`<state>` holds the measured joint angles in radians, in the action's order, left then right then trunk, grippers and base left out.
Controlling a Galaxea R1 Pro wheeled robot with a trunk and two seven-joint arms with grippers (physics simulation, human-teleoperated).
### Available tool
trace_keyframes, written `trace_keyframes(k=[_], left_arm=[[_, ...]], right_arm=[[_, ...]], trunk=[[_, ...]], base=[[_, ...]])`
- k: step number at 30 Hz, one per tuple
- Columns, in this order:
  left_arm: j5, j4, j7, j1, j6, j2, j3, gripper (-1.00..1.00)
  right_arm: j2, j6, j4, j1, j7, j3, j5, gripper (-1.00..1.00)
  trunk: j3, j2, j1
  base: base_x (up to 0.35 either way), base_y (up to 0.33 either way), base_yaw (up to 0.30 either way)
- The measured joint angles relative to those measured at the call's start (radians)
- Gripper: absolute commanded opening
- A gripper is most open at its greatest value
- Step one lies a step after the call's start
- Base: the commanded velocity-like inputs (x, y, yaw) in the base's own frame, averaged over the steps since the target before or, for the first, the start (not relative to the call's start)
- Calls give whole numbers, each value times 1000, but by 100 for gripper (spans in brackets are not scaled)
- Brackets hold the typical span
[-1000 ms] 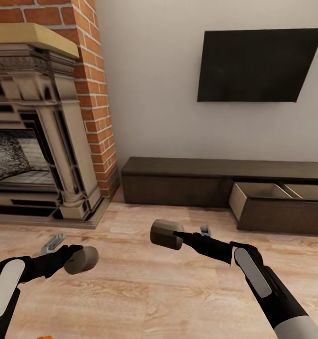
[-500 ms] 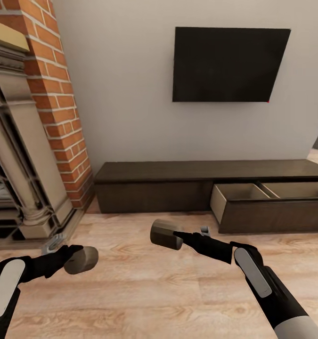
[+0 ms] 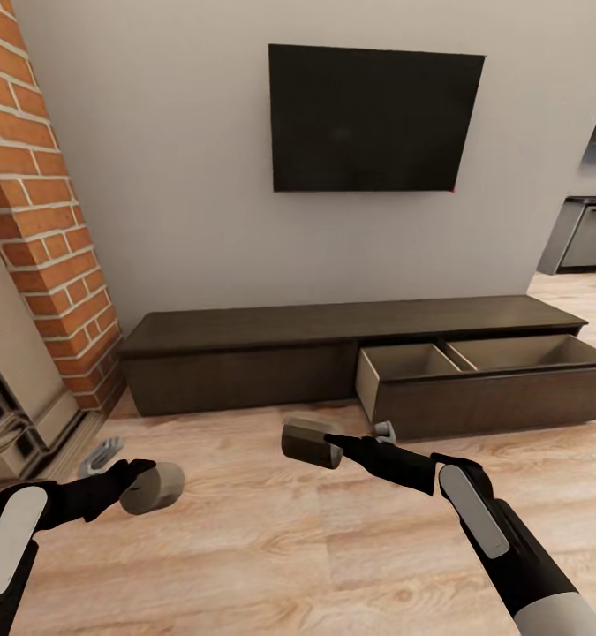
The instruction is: Place each of the two pumpkins and all three candles from the living room inside a cabinet in the living room (use any cabinet), then make sure every cabinet is closed, and position the cauldron so it is next to a table in the living room.
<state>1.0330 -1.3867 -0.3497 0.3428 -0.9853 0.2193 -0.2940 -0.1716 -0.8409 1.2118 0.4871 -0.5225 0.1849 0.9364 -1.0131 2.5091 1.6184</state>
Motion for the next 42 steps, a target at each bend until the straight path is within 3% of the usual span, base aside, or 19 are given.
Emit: trace_keyframes(k=[15, 42], left_arm=[[-2, 0, 0, 0, 0, 0, 2, -100], [0, 0, 0, 0, 0, 0, 2, -100]], right_arm=[[-1, 2, 0, 0, 0, 0, 0, -100], [-1, 2, 0, 0, 0, 0, 0, -100]], trunk=[[1, 0, 0], [26, 0, 0]], base=[[173, -284, -21], [177, -253, -237]])
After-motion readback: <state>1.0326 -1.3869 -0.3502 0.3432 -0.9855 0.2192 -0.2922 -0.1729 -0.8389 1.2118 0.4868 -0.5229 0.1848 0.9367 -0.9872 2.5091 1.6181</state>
